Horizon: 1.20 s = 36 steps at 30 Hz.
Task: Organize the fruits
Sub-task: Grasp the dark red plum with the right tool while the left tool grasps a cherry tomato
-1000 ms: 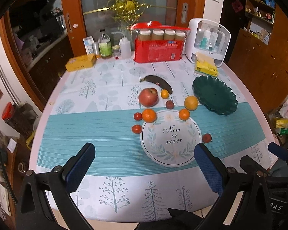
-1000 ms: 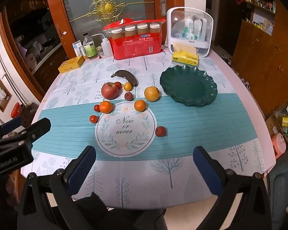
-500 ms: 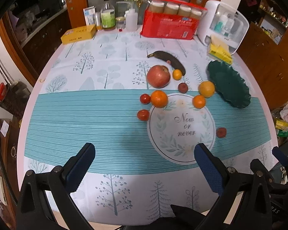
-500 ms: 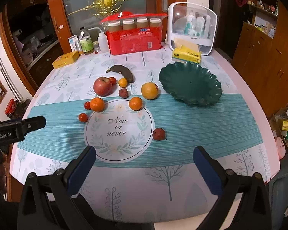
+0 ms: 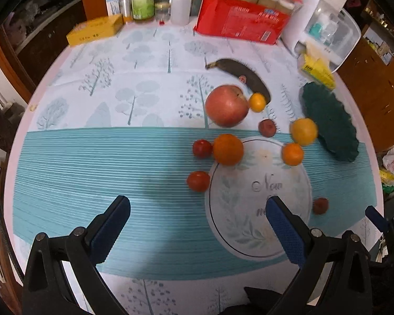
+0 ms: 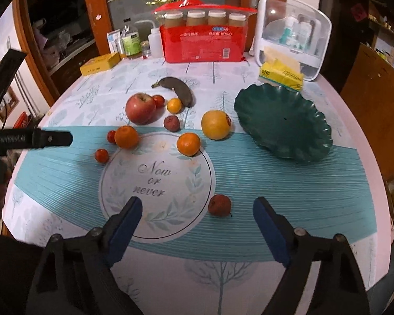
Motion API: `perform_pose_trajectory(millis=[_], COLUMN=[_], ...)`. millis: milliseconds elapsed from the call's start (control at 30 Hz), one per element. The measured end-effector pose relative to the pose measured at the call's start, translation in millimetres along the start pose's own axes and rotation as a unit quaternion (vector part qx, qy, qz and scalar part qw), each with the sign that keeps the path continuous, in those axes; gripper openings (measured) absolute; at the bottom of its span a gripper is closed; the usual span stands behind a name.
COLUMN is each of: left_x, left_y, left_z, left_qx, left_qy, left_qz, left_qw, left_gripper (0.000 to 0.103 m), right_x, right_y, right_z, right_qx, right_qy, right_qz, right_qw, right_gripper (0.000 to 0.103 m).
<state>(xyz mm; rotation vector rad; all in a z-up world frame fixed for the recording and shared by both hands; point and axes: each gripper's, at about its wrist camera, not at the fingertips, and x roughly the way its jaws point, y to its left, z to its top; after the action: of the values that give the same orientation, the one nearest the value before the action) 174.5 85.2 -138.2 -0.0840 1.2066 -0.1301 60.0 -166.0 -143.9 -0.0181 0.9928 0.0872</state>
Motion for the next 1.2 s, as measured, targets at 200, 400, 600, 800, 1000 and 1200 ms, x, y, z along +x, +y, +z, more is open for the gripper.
perform_pose_trajectory(millis=[200,400,600,800,1000,1200], left_x=[49,80,95,103,102,100], left_y=[3,4,6,5,3,0], left_z=[8,12,17,18,21,19], left_qx=[-0.004,0.005,0.002,0.005,0.009,0.013], left_qy=[0.049,0.072,0.078,0.079,0.072,0.068], left_qz=[0.009,0.013,0.003,0.002,-0.006,-0.004], left_qw=[0.9987,0.9973,0.9970,0.9968,0.9973,0.9976], left_gripper=[0.097,0.086,0.074,0.054,0.035,0.030], right_x=[34,62,79,85,91,97], right_y=[-9,-15,-18,-24,-30,-39], right_z=[-5,-6,-1,2,4,0], right_qx=[0.010,0.011,0.011,0.018,0.022,0.044], right_qy=[0.054,0.089,0.101,0.098,0.101,0.113], right_qz=[0.017,0.030,0.040,0.025,0.010,0.006], right_qw=[0.998,0.995,0.994,0.995,0.995,0.993], right_gripper=[0.065,0.055,0.050,0.049,0.046,0.032])
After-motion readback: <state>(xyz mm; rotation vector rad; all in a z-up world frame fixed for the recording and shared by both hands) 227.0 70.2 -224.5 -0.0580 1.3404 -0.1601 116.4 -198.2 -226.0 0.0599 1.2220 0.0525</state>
